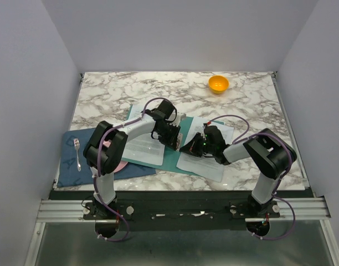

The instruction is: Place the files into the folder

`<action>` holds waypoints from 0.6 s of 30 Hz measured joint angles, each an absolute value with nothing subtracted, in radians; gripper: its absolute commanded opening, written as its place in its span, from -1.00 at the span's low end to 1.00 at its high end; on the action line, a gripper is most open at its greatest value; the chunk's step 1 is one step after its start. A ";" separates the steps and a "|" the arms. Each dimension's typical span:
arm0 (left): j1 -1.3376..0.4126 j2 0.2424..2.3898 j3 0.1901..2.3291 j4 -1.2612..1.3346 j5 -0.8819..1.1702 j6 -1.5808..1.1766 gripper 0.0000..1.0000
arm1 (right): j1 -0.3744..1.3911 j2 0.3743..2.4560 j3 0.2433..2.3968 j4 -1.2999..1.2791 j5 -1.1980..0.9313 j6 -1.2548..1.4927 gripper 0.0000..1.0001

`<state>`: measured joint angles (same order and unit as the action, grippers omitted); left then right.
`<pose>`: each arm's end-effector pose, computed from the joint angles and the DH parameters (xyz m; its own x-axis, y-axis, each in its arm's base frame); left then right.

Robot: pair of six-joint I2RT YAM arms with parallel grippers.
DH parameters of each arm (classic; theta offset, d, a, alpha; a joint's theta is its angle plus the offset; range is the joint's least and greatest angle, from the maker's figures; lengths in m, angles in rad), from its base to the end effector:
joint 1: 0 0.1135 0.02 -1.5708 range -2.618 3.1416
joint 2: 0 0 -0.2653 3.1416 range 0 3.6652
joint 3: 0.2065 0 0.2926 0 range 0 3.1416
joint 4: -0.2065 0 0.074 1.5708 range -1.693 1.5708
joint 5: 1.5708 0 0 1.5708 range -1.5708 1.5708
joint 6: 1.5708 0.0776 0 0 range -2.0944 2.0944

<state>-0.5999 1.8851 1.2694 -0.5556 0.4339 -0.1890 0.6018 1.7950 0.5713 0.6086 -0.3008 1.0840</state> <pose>0.3337 -0.2678 0.1163 -0.8684 0.3875 -0.3093 0.4928 0.7426 -0.4535 0.2786 0.2192 0.0378 -0.8767 0.4220 -0.2310 0.0742 0.5929 0.8018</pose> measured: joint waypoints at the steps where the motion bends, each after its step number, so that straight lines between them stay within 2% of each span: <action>1: -0.599 1.887 1.269 -0.554 0.426 -0.189 -0.46 | 0.602 1.795 0.571 0.609 -0.301 1.084 -0.99; 18: -0.614 1.904 1.269 -0.529 0.376 -0.196 -0.41 | 0.602 1.795 0.571 0.609 -0.301 1.084 -0.99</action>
